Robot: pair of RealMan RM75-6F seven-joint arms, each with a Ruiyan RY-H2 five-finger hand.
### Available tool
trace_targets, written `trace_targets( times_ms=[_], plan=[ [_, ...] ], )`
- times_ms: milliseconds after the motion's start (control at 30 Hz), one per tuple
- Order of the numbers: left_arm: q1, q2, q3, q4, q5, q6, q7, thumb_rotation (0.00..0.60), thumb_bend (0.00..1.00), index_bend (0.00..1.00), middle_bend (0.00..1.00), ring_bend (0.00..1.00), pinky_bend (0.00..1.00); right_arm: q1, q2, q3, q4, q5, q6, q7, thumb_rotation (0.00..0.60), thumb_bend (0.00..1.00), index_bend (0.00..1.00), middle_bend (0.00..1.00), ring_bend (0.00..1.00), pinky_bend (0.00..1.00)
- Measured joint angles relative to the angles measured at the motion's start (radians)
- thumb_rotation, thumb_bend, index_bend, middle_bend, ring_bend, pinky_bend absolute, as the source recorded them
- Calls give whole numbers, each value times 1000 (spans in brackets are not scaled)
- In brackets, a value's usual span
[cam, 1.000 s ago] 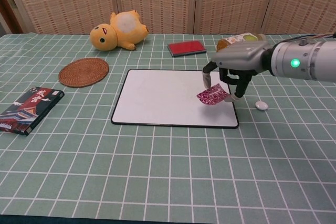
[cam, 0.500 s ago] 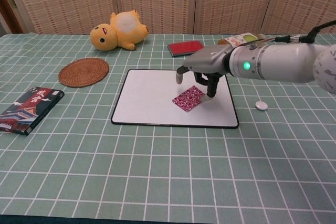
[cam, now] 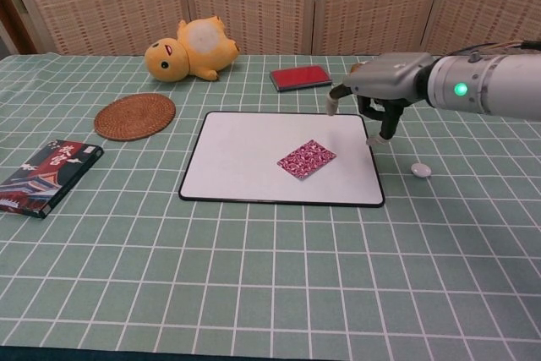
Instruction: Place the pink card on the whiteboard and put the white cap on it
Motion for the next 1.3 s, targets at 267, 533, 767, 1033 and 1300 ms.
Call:
trace_targets(
  times_ms=[267, 533, 767, 1033, 1300],
  plan=[
    [-2, -6, 1, 2, 4, -2, -1, 600, 308, 0, 0, 0, 0, -69, 41, -73, -10, -40, 21, 34, 600, 241, 309, 826, 997, 1000],
    [0, -5, 1, -2, 6, 1, 1, 600, 307, 0, 0, 0, 0, -104, 20, -107, 42, -66, 23, 51, 600, 241, 318, 827, 998, 1000],
    [0, -6, 1, -3, 3, -1, 5, 600, 309, 0, 0, 0, 0, -121, 21, -111, 53, -97, 36, 81, 600, 241, 330, 832, 1000, 1000],
    [-3, -7, 0, -2, 3, -6, 5, 600, 308, 0, 0, 0, 0, -131, 15, -113, 64, -120, 38, 95, 600, 240, 348, 834, 1000, 1000],
    [0, -7, 1, 1, -1, -7, 1, 600, 308, 0, 0, 0, 0, -134, 4, -109, 79, -132, 35, 101, 600, 241, 378, 837, 1000, 1000]
  ],
)
